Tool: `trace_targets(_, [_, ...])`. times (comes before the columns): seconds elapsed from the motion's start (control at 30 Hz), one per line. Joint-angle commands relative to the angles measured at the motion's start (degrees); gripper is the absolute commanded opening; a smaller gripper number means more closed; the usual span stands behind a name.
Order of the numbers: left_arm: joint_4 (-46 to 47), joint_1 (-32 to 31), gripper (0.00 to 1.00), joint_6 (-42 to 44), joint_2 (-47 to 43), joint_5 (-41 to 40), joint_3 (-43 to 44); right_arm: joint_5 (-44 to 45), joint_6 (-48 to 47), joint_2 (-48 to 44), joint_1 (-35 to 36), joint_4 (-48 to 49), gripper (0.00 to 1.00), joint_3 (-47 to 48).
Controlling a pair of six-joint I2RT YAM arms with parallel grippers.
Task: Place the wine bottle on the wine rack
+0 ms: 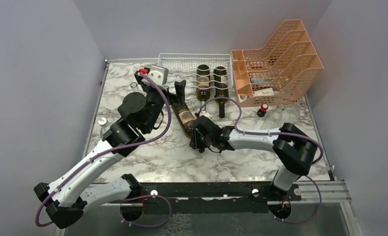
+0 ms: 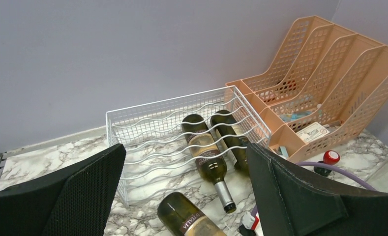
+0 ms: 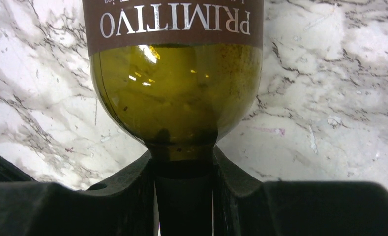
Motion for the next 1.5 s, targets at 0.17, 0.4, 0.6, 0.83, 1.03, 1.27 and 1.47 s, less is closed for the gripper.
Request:
trace_targets(0.17, [-0.02, -0.15, 0.99, 0.13, 0.04, -0.76, -1.05, 5.41, -0.14, 1.28, -0.11, 7.57, 0.01, 6.30])
trace_targets(0.4, [0.11, -0.17, 0.99, 0.07, 0.22, -0.34, -0.95, 5.07, -0.44, 3.29, -1.48, 6.71, 0.01, 9.02])
trace_targets(0.6, [-0.03, -0.15, 0.99, -0.28, 0.50, 0.00, -0.95, 4.96, -0.69, 5.42, -2.76, 6.07, 0.01, 11.60])
trace_targets(0.83, [-0.54, -0.20, 0.99, -0.72, 0.65, 0.24, -0.73, 5.02, -0.10, 7.62, -4.46, 5.73, 0.01, 14.23])
trace_targets(1.03, [-0.69, -0.15, 0.99, -1.04, 1.02, 0.70, -0.50, 5.91, 3.34, 11.63, -5.52, 5.25, 0.01, 18.24])
trace_targets(1.27, [-1.43, -0.17, 0.99, -0.81, 1.28, 0.87, 0.30, 9.00, 7.22, 18.31, -6.76, 5.24, 0.01, 25.89])
trace_targets(1.47, [-2.94, -0.14, 0.99, -0.58, 1.10, 0.32, 1.10, 8.75, 9.26, 22.74, -9.09, 4.77, 0.01, 31.28])
